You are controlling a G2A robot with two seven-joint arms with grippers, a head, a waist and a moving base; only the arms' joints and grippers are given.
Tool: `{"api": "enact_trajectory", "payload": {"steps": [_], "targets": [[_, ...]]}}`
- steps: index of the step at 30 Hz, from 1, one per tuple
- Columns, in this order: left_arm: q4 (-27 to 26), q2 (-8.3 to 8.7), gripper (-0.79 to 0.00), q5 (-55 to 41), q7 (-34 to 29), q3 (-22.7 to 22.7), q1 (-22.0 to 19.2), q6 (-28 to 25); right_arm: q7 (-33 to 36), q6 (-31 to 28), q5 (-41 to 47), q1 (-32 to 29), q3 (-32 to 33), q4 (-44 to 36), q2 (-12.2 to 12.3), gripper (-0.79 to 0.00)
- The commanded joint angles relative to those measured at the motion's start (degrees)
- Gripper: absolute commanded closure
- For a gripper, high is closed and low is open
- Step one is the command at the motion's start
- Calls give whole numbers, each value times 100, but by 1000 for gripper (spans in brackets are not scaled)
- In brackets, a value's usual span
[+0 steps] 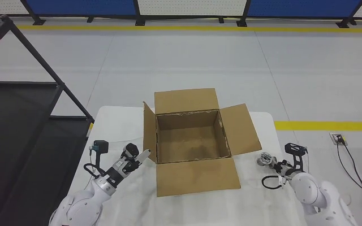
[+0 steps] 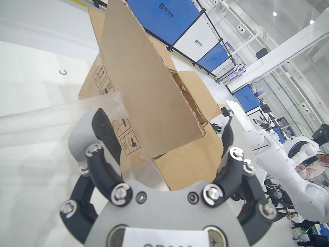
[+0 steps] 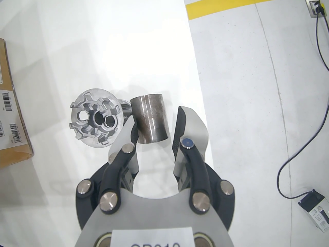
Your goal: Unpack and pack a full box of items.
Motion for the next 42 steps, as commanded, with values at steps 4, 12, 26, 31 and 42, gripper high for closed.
{"api": "enact_trajectory", "payload": {"steps": [4,12,26,31,42], "targets": [[7,2,-785,-1,-18,12,-23,5,-164,81,86,-143,134,-158,8,-326],[-1,5,-785,15,-14,31,-58,23,-770,90,418,-564,432,-659,2,-314],[-16,11,-785,4,27,24,-36,11,-1180,-1420,591,-983,271,-1666,15,-323],[-47,17,-785,-4,44,-13,10,-8,-1088,-1592,433,-799,1,-1703,6,-314],[-110,29,-785,-31,150,-109,144,-62,-880,-2146,197,-261,-619,-1368,-27,-329]]}}
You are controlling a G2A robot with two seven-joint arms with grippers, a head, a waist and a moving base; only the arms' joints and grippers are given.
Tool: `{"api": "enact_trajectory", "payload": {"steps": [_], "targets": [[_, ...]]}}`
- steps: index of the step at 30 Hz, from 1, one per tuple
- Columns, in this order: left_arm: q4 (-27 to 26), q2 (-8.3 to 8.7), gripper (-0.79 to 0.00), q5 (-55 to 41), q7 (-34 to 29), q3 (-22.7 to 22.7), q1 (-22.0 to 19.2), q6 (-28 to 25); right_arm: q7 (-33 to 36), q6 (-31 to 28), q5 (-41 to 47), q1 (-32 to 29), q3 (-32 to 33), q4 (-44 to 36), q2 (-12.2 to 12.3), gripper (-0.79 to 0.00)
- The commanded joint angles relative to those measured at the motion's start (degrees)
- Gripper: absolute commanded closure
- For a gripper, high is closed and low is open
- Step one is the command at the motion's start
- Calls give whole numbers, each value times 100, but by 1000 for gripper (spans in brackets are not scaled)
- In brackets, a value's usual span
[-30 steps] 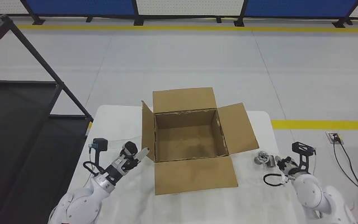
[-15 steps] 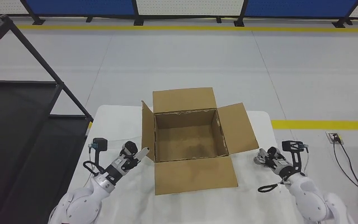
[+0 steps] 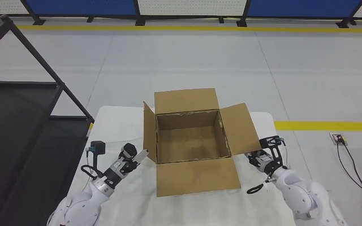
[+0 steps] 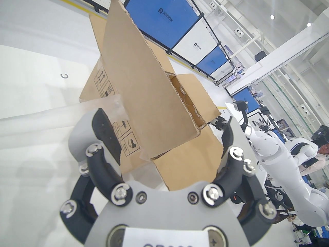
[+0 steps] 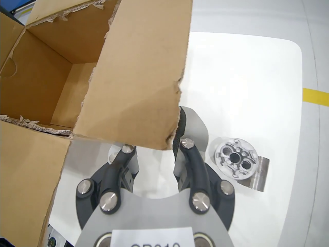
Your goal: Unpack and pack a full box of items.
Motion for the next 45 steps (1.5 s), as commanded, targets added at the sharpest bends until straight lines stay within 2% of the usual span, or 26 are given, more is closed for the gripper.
{"api": "enact_trajectory", "payload": {"steps": [1,16,26,36,37,38,39,41,45], "targets": [[-10,3,-785,-4,19,-26,17,-3,15,-270,-37,48,-57,45,7,-332],[-82,19,-785,-70,140,-215,40,-18,-48,-1247,-129,33,-283,69,47,-336],[-103,23,-785,-117,206,-278,17,-20,-59,-1551,-410,19,-516,-90,62,-348],[-170,30,-785,-158,215,-345,17,-52,-110,-1550,-677,-44,-759,-319,59,-382],[-170,31,-785,-161,213,-344,17,-56,-125,-1548,-689,-56,-758,-330,61,-437],[-176,30,-785,-166,212,-339,15,-66,-135,-1485,-731,-69,-743,-343,64,-576],[-178,30,-785,-167,210,-327,16,-74,-134,-1404,-773,-95,-734,-373,65,-668],[-177,28,-785,-165,195,-290,16,-88,-126,-1263,-854,-178,-654,-459,79,-785],[-183,23,-785,-148,135,-198,-7,-88,-60,-1088,-938,-549,-230,-722,147,-785]]}}
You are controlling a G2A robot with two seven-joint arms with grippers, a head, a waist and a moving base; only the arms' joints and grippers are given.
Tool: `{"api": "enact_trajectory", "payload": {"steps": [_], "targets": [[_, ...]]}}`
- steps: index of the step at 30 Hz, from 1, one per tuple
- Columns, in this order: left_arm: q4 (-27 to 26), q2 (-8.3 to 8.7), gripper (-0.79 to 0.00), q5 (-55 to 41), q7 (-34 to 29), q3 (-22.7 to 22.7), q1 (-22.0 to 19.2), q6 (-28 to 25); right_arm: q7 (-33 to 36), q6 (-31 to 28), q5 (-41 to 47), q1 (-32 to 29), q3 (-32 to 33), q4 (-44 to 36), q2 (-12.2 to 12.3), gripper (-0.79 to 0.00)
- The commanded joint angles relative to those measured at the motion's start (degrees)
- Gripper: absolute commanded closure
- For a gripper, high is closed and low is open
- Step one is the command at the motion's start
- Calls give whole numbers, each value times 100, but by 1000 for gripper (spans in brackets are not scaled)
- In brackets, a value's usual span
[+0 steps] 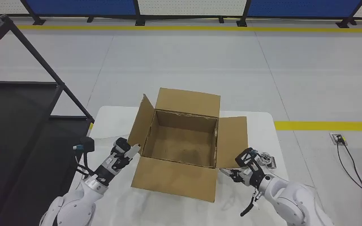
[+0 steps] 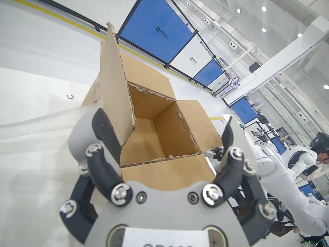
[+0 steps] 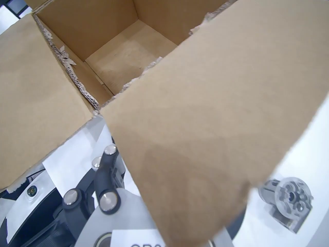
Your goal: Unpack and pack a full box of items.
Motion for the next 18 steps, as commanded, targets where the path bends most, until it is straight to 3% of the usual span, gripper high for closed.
{"api": "enact_trajectory", "payload": {"steps": [1,12,18], "targets": [[-9,-3,-785,12,-27,52,-21,12,74,59,-24,-243,275,-163,41,-785],[-83,-29,-785,207,-172,415,-230,100,546,1485,-137,-1458,1628,-1010,137,-785],[-244,-42,-785,306,-142,548,-233,115,546,1485,-137,-1458,1628,-1010,137,-785]]}}
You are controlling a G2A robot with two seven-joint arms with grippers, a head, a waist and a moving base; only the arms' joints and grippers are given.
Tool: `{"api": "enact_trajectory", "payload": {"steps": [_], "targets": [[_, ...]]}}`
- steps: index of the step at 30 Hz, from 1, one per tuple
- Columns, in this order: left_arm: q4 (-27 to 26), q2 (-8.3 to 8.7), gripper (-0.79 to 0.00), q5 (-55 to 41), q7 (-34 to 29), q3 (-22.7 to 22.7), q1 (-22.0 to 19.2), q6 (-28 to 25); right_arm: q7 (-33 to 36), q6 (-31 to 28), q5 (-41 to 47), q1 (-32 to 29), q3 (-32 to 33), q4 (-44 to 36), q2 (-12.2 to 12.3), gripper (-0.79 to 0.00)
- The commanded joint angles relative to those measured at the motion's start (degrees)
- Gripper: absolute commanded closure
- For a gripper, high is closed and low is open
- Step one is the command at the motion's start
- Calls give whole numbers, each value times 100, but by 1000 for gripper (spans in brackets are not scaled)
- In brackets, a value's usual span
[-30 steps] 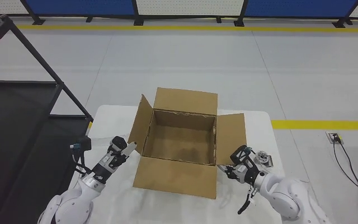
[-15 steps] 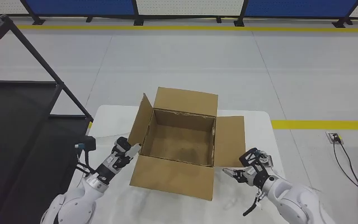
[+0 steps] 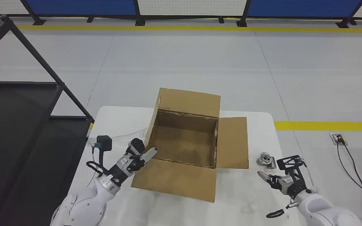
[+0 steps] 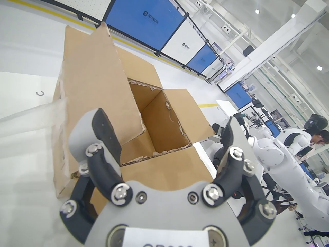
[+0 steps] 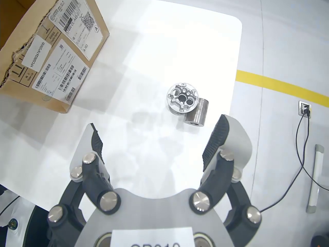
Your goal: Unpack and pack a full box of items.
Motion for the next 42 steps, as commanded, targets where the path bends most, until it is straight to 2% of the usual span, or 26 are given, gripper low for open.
{"api": "enact_trajectory", "payload": {"steps": [1,6,11,14,16,18,21,26,31,42], "targets": [[-48,-3,-785,11,19,16,-18,7,1,1,0,0,0,0,0,-785],[-163,11,-785,89,175,-158,28,-74,1,1,0,0,0,0,0,-785],[-712,21,-785,-180,515,-399,452,-427,132,-133,78,246,-69,352,5,-785],[-1118,34,-785,-618,272,-369,766,-662,225,-212,18,472,-65,603,21,-785],[-1207,48,-785,-855,-103,-249,875,-687,208,-206,-220,557,-49,701,35,-785],[-1090,58,-785,-577,-316,-188,804,-552,208,98,-674,630,-91,820,39,-785],[-784,22,-785,-71,-42,44,601,-299,276,264,-1201,819,-258,1094,42,-785],[-389,-30,-785,55,175,301,275,30,308,83,-1453,1151,-532,1656,32,-785],[-265,-42,-785,113,333,257,170,151,401,152,-1638,1499,-863,2092,-9,-785],[-313,-33,-785,106,715,-177,334,347,486,235,-1645,2232,-1259,2974,-96,-785]]}}
